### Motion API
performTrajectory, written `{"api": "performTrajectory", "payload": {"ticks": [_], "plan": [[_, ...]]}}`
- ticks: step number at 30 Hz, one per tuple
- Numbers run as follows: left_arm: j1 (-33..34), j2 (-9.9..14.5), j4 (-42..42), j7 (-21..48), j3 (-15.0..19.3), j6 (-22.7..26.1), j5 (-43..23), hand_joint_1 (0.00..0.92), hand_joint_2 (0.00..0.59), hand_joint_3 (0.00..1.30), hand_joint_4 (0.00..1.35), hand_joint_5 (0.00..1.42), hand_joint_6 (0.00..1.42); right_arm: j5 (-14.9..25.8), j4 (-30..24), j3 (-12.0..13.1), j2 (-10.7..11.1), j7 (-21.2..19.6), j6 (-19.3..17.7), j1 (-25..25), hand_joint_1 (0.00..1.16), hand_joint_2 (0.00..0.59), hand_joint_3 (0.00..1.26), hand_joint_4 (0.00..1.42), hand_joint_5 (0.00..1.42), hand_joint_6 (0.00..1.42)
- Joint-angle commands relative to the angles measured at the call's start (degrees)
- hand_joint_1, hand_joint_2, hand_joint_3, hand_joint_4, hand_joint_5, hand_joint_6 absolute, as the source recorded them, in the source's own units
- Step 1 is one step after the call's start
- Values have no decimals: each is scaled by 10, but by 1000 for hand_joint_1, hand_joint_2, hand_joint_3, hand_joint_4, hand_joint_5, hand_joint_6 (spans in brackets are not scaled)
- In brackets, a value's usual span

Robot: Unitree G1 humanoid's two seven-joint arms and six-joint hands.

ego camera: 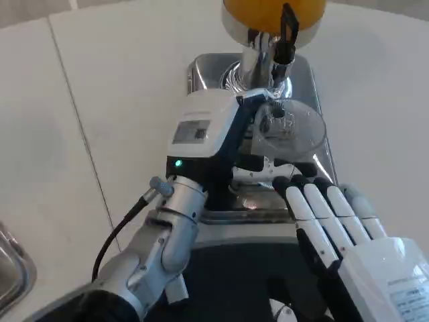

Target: Grasp the cup under the faucet to collect the drink, then remove the cup.

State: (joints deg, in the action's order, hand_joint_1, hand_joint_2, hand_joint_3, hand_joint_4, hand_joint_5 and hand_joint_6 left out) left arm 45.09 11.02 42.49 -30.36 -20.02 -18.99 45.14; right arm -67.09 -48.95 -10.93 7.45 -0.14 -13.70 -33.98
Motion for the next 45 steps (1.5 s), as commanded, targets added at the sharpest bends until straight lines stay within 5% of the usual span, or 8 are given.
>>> {"api": "performTrajectory", "payload": {"ticks": [1,14,22,25,30,36,45], "plan": [[18,6,26,-12,-1,-9,-14,785,0,1112,1070,1377,1424,-1,7,-4,-1,3,4,1,285,566,4,0,0,0],[40,19,84,-30,-7,-16,-30,791,0,1098,1056,1363,1424,-4,9,-15,-2,10,10,9,297,563,9,0,0,0],[37,32,84,-38,-22,-42,-23,740,0,961,1095,1234,1424,-1,16,-19,-1,15,13,19,303,562,13,0,0,0],[37,36,83,-33,-26,-41,-22,649,0,779,903,1137,1370,0,18,-20,-2,16,15,21,304,562,17,0,0,0],[38,38,77,-29,-27,-33,-23,328,3,470,570,957,1181,0,19,-23,-2,15,18,22,306,562,22,0,0,0],[37,39,70,-20,-26,-29,-25,254,3,262,294,752,899,4,20,-20,-1,19,24,32,310,560,24,0,0,0],[36,49,65,-5,-18,-34,-33,187,3,151,142,534,530,-1,20,-33,-5,21,30,36,322,553,24,0,0,0]]}}
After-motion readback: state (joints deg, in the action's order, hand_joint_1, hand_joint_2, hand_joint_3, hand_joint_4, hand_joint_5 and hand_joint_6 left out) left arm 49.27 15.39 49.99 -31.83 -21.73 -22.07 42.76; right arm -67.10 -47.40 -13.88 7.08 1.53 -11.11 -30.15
